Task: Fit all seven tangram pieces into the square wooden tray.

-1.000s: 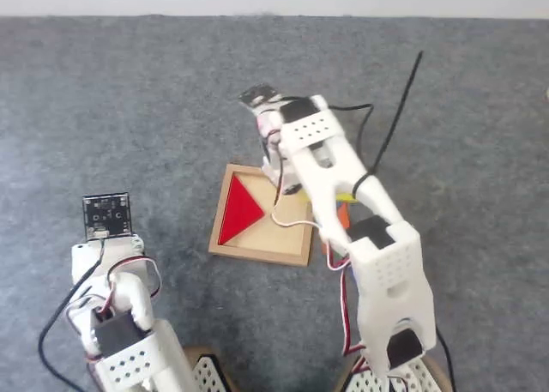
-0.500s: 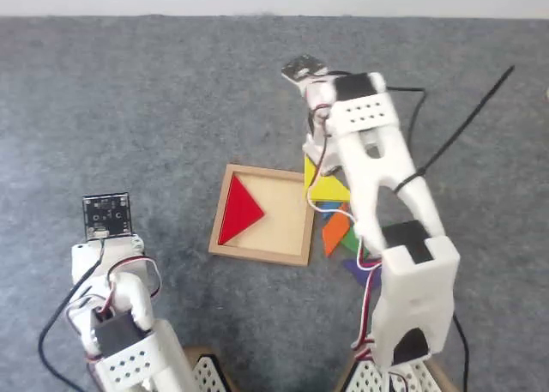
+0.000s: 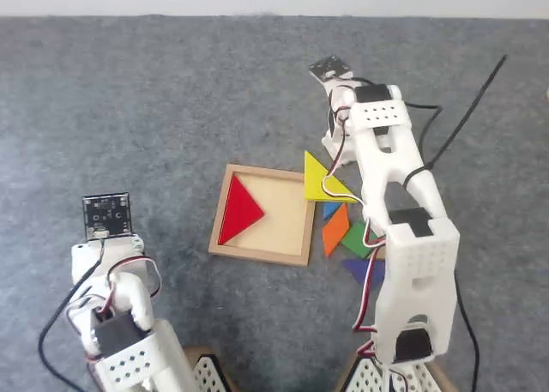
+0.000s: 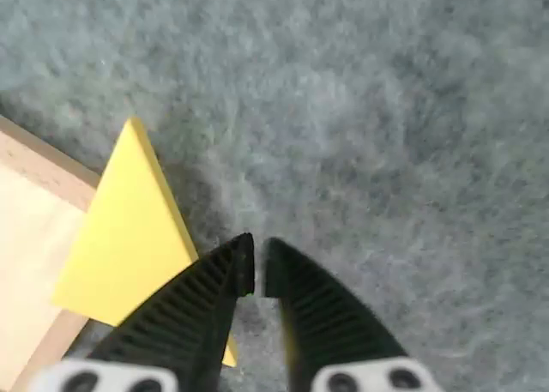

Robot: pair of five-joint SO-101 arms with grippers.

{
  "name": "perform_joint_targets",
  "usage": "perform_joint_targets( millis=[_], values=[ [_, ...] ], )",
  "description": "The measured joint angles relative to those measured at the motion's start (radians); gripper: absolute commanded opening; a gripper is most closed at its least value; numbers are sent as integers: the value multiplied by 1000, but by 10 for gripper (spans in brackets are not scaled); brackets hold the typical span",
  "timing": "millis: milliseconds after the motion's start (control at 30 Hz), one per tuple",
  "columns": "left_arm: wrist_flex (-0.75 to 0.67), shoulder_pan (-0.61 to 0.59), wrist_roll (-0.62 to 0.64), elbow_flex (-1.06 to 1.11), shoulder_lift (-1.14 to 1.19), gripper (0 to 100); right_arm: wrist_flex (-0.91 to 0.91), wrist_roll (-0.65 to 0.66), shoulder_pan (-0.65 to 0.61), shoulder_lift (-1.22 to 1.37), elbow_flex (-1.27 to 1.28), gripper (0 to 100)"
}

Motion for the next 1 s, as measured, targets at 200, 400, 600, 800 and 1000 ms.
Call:
perform_joint_targets(
  millis=[200,400,600,800,1000],
  values=[
    [0,0,0,0,0,62,0,-3,-57,23,0,8],
    [0,0,0,0,0,62,3,-3,-123,34,0,8],
    [0,0,0,0,0,62,21,-3,-198,34,0,8],
    [0,0,0,0,0,62,63,-2,-226,34,-54,9],
    [0,0,0,0,0,62,222,0,-101,-25,-146,9]
  ],
)
